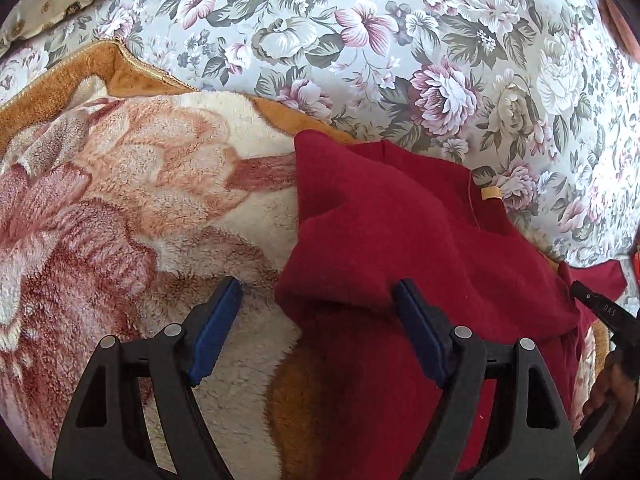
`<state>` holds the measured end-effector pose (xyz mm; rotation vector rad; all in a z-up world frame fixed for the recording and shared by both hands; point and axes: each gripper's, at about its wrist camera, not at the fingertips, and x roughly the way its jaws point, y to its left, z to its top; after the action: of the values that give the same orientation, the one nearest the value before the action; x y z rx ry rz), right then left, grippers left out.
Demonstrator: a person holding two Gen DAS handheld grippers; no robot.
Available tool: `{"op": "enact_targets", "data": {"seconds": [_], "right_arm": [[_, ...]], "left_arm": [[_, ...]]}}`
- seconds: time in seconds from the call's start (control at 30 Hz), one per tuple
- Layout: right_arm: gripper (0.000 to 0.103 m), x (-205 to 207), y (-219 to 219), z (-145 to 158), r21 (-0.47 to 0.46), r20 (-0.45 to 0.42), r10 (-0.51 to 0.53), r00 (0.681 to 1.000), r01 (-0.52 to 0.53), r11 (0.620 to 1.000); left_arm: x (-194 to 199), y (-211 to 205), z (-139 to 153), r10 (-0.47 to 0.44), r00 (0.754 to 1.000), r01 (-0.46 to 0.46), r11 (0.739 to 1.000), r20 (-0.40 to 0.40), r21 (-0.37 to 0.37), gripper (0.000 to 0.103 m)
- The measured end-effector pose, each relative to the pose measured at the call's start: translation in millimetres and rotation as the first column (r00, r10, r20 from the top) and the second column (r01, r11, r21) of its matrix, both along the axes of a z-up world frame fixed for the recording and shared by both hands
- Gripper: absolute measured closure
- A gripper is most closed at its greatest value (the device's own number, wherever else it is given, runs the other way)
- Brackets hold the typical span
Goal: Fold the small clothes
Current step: 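Grasp the other sleeve with the right tool and fold it across the body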
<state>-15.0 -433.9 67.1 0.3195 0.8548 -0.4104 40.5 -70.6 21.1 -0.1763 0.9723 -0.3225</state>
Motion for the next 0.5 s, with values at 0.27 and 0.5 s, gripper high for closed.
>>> {"op": "enact_targets", "data": {"seconds": [0.27, 0.5], "right_arm": [[0.07, -16.7, -2.1, -5.1, 0.165, 0.008, 0.023, 1.0, -0.024, 0.986], [0.069, -27.1, -1.0, -9.1, 0.306, 0.023, -0.006, 1.0, -0.002, 0.952]], "left_arm": [[-0.6, -1.6, -1.8, -0.005, 1.0, 0.005, 1.0, 0.008, 0.016, 0.023], [-0.7, -8.2, -5.5, -0.016, 0.999, 0.014, 0.998, 0.031, 0.064, 0.023]]}}
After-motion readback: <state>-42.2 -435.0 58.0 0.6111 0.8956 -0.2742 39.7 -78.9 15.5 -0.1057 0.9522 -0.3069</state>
